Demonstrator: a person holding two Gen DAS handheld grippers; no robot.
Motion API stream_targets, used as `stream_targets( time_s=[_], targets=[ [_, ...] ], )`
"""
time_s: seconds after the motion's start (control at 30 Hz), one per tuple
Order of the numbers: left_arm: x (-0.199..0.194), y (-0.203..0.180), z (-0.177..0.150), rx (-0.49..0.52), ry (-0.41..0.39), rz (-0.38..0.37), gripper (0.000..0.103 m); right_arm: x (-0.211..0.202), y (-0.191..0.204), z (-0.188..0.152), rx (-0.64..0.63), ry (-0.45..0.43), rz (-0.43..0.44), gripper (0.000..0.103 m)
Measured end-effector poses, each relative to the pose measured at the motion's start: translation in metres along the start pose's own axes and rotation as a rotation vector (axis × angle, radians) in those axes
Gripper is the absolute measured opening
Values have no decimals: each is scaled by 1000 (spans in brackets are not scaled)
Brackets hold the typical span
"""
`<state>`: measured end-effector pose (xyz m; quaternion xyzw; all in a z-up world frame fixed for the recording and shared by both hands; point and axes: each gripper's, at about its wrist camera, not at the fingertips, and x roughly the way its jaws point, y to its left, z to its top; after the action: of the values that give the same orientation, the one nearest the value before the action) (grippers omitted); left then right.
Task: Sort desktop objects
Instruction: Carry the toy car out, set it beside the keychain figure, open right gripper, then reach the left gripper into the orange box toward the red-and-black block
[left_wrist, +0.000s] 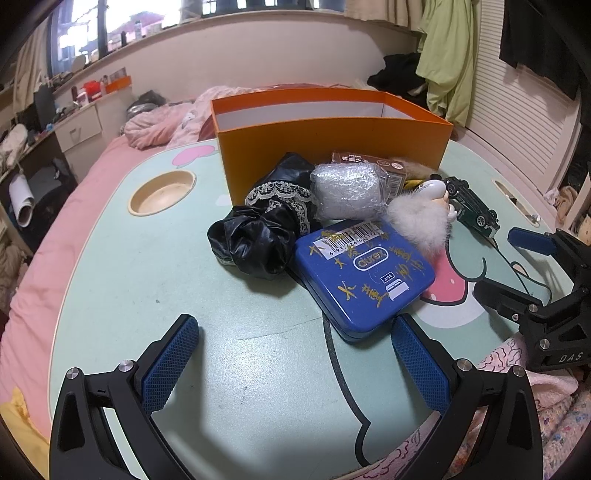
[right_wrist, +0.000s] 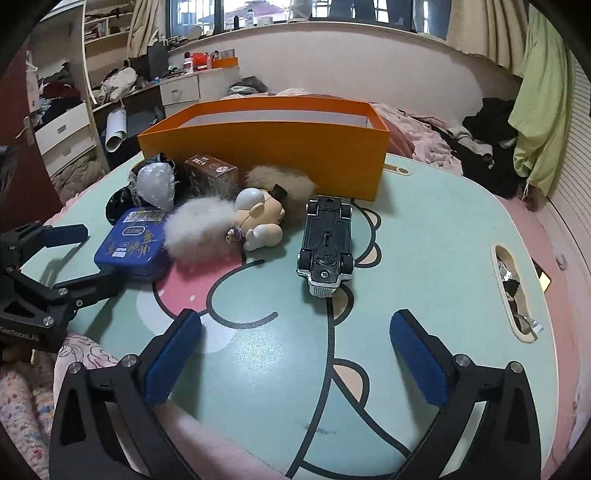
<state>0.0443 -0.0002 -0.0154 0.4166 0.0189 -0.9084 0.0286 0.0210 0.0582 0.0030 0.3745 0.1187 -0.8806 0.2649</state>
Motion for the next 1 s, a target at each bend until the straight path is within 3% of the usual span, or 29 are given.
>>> stream_targets(
  time_s=[1.0],
  targets=[
    [0, -1, -1, -1, -1, 1, 103, -3, 1, 0, -3, 0, 2, 103]
  ],
)
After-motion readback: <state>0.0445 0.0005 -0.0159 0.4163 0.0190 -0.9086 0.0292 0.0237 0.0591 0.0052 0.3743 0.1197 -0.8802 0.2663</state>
